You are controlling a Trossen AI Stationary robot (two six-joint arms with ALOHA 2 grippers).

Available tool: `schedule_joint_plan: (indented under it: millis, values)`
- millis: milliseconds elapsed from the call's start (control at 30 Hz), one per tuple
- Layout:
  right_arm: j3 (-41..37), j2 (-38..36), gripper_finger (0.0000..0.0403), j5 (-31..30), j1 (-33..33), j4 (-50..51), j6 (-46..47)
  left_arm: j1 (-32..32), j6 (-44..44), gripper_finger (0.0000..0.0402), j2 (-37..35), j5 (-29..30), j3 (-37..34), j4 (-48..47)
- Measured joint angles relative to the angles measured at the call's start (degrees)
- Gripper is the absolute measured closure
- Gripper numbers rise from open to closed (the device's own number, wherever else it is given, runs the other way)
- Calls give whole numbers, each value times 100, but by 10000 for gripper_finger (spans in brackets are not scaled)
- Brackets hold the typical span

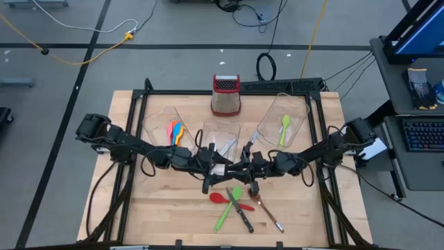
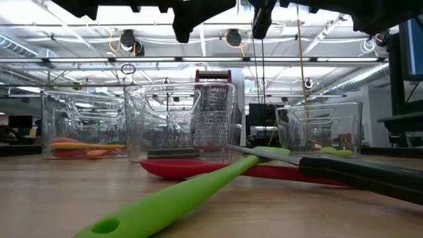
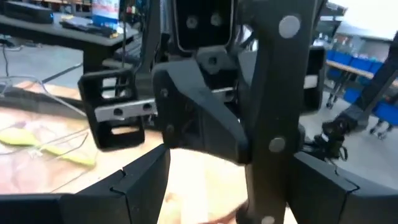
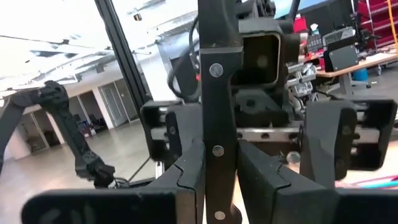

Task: Pick & Place Kitchen Items
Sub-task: Put the black knife into the middle transparent bin

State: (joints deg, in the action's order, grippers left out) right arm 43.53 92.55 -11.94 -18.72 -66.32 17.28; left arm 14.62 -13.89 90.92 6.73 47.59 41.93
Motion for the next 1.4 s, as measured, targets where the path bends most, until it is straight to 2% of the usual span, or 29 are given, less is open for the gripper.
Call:
schedule_joint_plan:
  millis: [233, 333, 467, 667, 700, 1033, 1400]
  values:
    - [4, -1, 342, 1, 0, -42, -38, 50, -19, 118, -75, -25, -2, -326]
    - [4, -3, 342, 1, 0, -27, -35, 52, -24, 135, -70, -25, -2, -367]
    - [4, -2, 342, -22, 2, 20, -9, 52, -38, 198, -73, -38, -2, -374]
    - [0, -4, 342, -106, 7, 139, 32, 54, 75, 341, -73, -140, -3, -403]
    - [0, -4, 341, -128, 7, 181, 17, 52, 105, 351, -73, -147, -6, -419]
    - [-2, 5, 281, -64, 4, 529, 51, 52, -311, 349, -75, -87, -4, -933]
    - [-2, -2, 278, -220, 7, 1273, 110, 56, -753, 349, -75, 306, -2, -1650]
